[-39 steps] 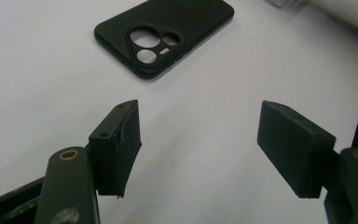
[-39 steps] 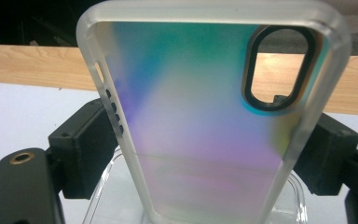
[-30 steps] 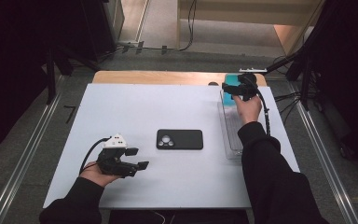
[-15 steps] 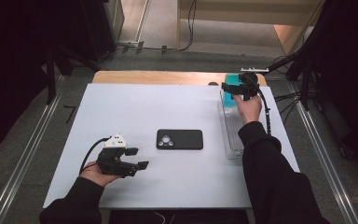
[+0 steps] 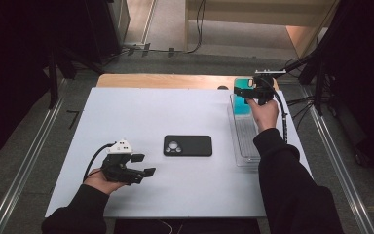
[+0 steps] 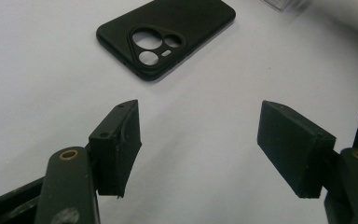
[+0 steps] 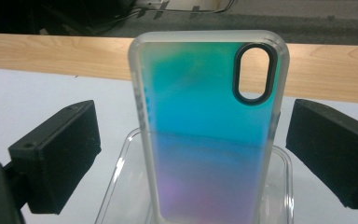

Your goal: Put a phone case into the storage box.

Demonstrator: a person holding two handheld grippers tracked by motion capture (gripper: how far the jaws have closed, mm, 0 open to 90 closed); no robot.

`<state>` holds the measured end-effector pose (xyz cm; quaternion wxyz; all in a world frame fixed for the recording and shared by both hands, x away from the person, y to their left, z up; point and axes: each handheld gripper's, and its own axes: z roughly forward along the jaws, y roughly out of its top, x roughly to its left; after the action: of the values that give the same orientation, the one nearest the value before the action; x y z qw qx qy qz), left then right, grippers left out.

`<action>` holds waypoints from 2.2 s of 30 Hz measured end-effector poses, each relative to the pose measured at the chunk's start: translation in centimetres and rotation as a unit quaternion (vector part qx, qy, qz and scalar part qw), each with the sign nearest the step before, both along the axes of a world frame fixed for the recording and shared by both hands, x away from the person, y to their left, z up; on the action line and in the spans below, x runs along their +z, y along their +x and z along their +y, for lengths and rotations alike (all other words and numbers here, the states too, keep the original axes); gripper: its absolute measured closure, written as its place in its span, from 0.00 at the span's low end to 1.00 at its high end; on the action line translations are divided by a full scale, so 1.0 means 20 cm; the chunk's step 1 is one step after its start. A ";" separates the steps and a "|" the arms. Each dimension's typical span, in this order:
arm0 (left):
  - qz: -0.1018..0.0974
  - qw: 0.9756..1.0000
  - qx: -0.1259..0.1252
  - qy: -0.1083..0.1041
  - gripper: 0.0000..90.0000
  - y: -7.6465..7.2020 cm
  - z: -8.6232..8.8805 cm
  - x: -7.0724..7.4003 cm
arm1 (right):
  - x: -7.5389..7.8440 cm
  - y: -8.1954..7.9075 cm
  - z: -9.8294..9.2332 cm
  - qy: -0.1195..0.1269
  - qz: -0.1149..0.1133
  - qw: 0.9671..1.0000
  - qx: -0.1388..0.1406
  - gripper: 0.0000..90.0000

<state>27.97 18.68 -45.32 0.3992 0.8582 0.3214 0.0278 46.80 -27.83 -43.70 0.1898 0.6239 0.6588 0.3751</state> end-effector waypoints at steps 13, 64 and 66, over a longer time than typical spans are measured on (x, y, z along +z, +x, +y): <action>0.007 1.000 0.010 -0.010 0.34 0.02 0.00 0.01 | 0.15 -0.19 0.01 -0.002 0.019 0.999 0.045 0.02; 0.021 0.999 0.010 -0.022 0.34 0.07 -0.05 0.06 | 0.07 -0.92 0.23 0.063 0.009 0.954 0.293 0.22; 0.021 0.999 0.010 -0.022 0.34 0.07 -0.05 0.06 | 0.06 -0.94 0.23 0.065 0.004 0.952 0.301 0.22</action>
<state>29.41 17.62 -44.18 0.4113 0.8463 0.3385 0.0065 27.96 -23.22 -42.47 0.0246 0.4095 0.7907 0.4544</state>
